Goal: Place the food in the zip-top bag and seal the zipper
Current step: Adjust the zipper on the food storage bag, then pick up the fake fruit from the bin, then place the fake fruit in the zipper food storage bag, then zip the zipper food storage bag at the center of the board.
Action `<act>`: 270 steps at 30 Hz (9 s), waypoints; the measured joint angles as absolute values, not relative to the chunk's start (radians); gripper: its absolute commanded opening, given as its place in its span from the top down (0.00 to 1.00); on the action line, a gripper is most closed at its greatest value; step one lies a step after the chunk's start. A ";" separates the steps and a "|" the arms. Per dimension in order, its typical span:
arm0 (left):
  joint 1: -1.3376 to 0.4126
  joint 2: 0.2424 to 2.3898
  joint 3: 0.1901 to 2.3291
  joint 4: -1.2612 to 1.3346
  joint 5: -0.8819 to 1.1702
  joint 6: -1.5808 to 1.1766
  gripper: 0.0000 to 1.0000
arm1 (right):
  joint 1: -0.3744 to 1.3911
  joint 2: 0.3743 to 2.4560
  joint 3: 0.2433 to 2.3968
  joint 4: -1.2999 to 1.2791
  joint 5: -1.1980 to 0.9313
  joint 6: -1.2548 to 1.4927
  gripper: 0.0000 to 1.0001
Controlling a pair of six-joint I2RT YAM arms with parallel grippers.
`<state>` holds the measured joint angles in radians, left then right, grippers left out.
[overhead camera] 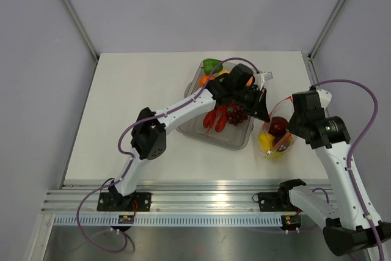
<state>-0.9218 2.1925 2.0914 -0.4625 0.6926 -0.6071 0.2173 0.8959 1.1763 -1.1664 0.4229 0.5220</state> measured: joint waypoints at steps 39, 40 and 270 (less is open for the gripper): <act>-0.902 2.145 2.112 -0.573 0.678 -0.484 0.60 | 0.217 0.900 1.210 -1.150 0.408 0.519 1.00; -0.902 2.145 2.131 -0.593 0.673 -0.466 0.59 | 0.217 0.900 1.210 -1.150 0.408 0.519 1.00; -1.018 1.908 1.570 -0.318 0.662 0.432 1.00 | 0.217 0.889 1.225 -1.128 0.293 0.476 0.71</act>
